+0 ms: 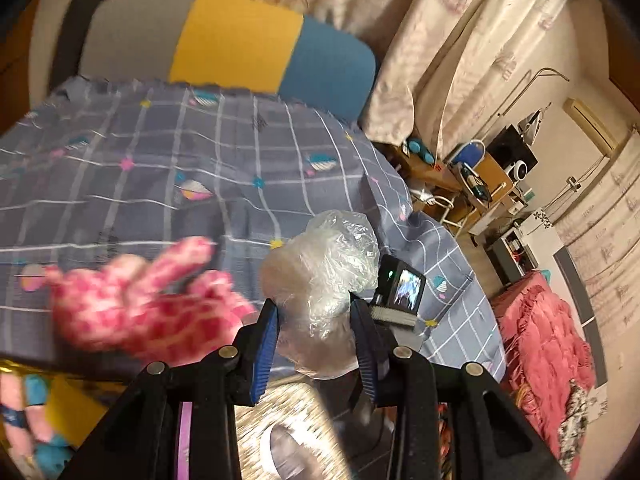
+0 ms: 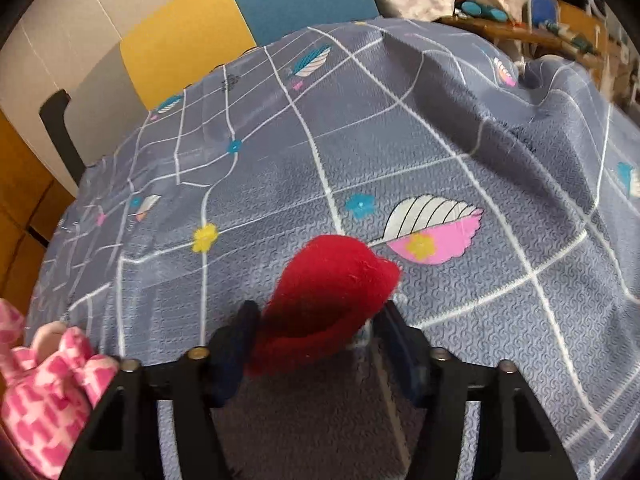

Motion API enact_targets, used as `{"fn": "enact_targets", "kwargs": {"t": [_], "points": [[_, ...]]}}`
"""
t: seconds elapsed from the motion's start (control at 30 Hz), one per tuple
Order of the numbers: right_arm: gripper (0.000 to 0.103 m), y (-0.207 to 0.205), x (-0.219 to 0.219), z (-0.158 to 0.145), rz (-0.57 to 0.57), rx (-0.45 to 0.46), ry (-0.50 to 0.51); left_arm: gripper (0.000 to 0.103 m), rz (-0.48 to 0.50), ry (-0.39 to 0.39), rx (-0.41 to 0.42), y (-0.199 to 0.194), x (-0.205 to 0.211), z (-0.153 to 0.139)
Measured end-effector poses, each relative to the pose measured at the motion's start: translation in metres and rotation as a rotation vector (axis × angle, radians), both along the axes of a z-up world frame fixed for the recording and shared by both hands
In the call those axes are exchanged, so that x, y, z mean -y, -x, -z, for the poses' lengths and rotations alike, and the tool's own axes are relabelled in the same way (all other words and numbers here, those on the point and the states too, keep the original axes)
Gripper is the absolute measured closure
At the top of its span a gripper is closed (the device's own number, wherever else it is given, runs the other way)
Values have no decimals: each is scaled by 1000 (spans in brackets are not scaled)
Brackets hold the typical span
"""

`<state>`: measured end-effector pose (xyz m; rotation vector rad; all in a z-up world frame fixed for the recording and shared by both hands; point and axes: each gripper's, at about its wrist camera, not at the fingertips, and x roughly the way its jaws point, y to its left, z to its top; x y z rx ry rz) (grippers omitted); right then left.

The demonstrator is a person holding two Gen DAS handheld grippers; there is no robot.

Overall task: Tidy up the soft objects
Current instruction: 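Grasp the clear plastic bag with left gripper while right grasps the red felt piece, then carry the plastic bag into the gold tray and release with left gripper while right carries the red piece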

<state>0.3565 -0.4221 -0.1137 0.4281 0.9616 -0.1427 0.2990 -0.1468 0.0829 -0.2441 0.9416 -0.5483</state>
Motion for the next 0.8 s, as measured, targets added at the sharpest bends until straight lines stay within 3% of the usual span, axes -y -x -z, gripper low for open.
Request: {"fn": "enact_targets", "kwargs": {"t": [0.1,0.17,0.37,0.67,0.8], "points": [[76,-2,-3,1,-4,3,46,67,-56,4,30,19,-41,-2],[80,-2,-3,2,-6,-6,48,67,-95,15,41,31,-63,-2],[81,16,0,-7,-6,18,10,67,-247,83,26,65,-147,13],[81,70,-11,-56,-40,90,85,67,-448,60,-22,113,-251,55],[81,98,-21,-79,-64,122,137,67,-476,76,-81,129,-275,81]]}}
